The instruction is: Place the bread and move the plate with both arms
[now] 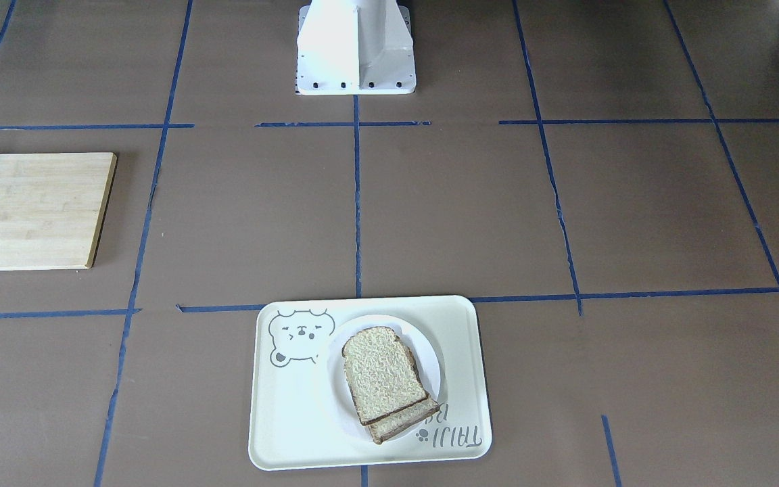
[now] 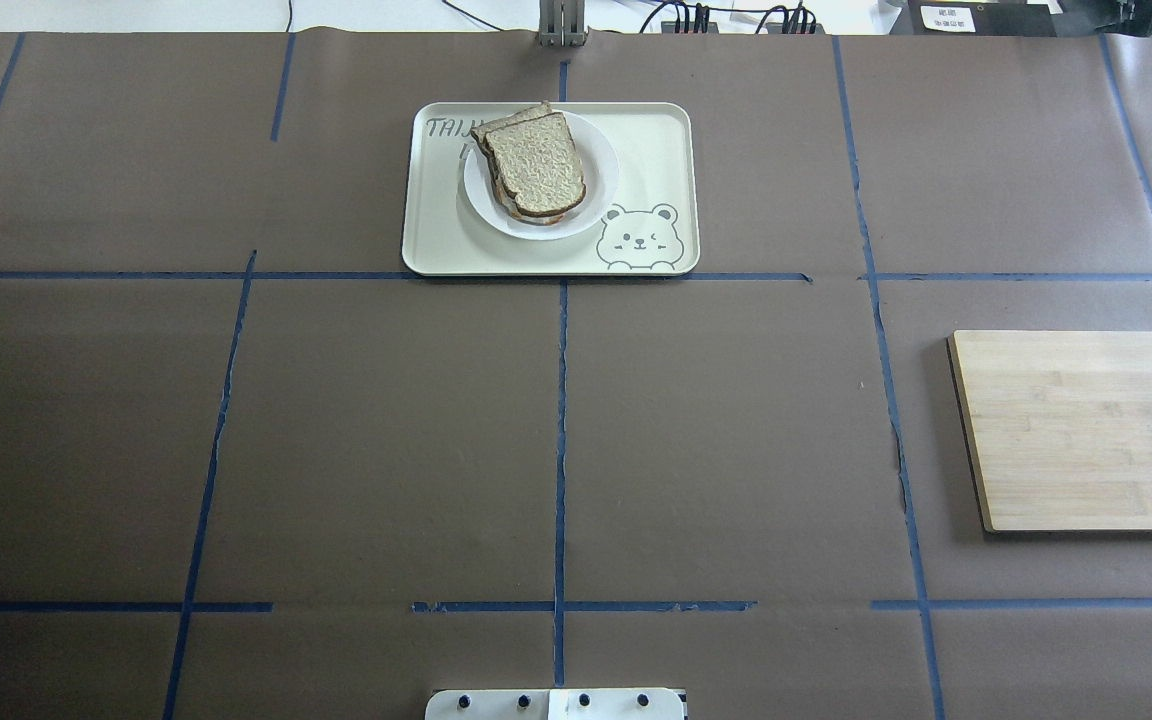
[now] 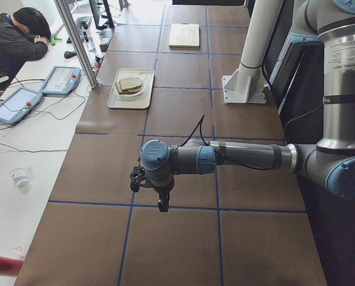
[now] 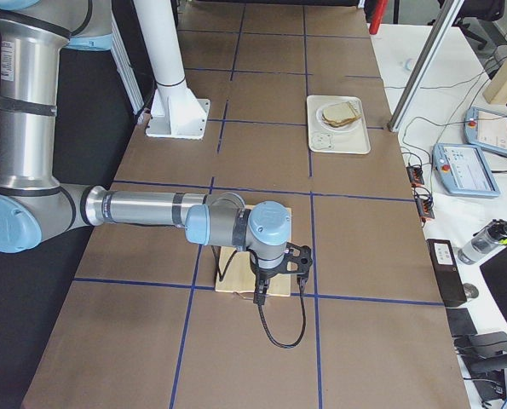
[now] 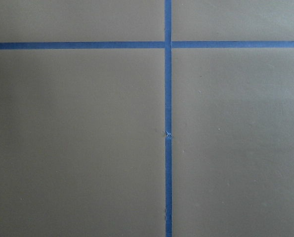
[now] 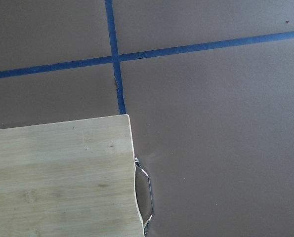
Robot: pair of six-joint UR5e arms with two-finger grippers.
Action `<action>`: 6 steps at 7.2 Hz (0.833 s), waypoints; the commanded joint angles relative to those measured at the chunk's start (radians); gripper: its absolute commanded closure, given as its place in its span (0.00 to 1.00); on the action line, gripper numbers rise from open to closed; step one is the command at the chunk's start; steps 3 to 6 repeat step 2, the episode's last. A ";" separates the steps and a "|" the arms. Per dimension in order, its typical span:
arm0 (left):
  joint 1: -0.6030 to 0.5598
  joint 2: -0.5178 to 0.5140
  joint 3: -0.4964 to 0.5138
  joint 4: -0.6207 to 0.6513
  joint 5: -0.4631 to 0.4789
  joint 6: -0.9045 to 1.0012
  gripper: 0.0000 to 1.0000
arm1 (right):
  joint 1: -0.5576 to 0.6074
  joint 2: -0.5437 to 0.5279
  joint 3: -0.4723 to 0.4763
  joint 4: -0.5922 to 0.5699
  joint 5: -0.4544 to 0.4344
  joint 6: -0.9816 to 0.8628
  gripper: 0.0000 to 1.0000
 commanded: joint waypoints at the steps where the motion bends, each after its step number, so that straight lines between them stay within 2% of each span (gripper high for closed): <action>1: 0.001 0.000 0.003 -0.002 0.000 0.000 0.00 | -0.002 0.002 0.000 0.000 0.000 0.000 0.00; 6: 0.001 0.000 0.006 -0.002 0.000 0.000 0.00 | 0.000 0.003 0.000 0.000 0.000 0.000 0.00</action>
